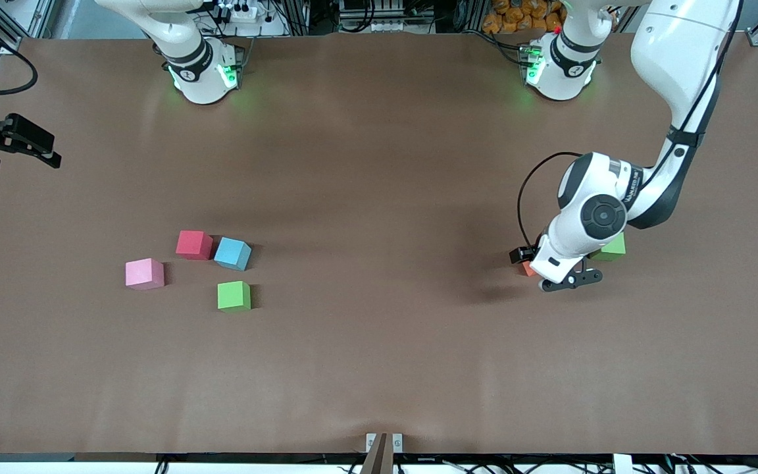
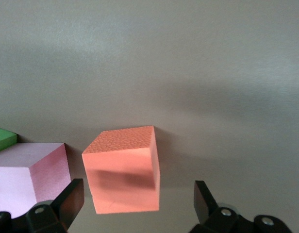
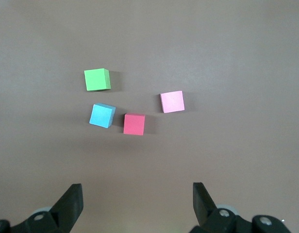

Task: Arrange blocks into number 1
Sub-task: 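Lift the orange cube with the left gripper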

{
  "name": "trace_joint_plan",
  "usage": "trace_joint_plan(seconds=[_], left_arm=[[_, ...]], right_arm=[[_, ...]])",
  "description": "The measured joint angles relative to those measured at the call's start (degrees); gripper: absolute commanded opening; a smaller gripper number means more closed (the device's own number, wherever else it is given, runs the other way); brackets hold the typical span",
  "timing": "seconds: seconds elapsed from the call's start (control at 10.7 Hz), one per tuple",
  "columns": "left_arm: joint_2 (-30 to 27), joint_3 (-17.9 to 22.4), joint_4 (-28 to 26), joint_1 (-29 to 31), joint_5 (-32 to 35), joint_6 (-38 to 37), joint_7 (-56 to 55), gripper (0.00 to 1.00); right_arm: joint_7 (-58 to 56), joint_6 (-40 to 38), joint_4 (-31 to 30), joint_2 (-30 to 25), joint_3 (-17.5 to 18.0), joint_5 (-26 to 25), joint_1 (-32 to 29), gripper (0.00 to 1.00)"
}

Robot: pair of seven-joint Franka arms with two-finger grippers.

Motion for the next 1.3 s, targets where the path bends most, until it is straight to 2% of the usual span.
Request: trace_joint_plan(seconds=[0.19,0.47,0.56,0.65,0.74,1.3], left_arm=[[2.27,-0.01,-0.2,0.01,4.91,0.57,-3.89,1.0],[3.47,0.03,-0.18,0.56,5.7,1.28,-4.51,1.0],[3.58,0.03,-0.18,0.65,5.7,1.3,-4.51,0.94],[3.76,0.03,-0.18,0.67,5.71,1.56,-4.51,0.31],[4.03,0.02,-0.18,0.68,5.72,2.09,-4.51,0.0],[4.29,-0.37,0.19,1.1,5.77,2.69,-4.5,0.0]], right_arm=[[0.0,0.0,0.0,0.02,0.0,0.0,0.05,1.0],[0.0,0.0,0.0,0.05,0.01,0.0,0.17,1.0],[0.0,0.01,0.0,0.06,0.01,0.0,0.21,1.0],[0.0,0.01,0.0,0.07,0.01,0.0,0.25,1.0],[0.0,0.01,0.0,0.1,0.01,0.0,0.3,1.0],[0.0,0.02,0.0,0.2,0.01,0.0,0.35,1.0]])
